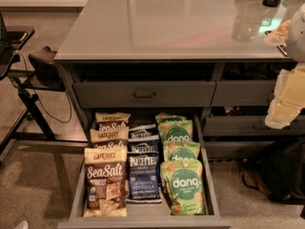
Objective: Pick blue chip bag from middle drawer and place on counter
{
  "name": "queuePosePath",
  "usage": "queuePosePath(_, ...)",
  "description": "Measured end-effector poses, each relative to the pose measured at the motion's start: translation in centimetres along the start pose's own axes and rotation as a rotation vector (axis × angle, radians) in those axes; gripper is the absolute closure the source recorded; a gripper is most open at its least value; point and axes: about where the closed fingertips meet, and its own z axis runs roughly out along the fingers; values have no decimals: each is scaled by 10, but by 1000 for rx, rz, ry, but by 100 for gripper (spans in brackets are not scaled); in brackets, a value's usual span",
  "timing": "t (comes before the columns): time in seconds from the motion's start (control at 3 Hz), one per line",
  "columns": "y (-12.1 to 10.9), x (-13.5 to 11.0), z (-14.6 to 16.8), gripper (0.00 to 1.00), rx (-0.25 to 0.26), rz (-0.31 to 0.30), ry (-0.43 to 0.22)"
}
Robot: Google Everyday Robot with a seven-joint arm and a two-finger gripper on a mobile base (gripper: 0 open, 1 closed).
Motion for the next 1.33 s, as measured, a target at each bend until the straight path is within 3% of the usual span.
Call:
queuePosePath(0.33,0,0,0,0,0,0,0)
queuePosePath(0.67,-2,-17,42,0,-23,-31,-166)
queuePosePath(1.0,-1,-53,100,0,-53,-80,-351)
queuePosePath(1.33,14,-101,178,0,-81,-75,-566)
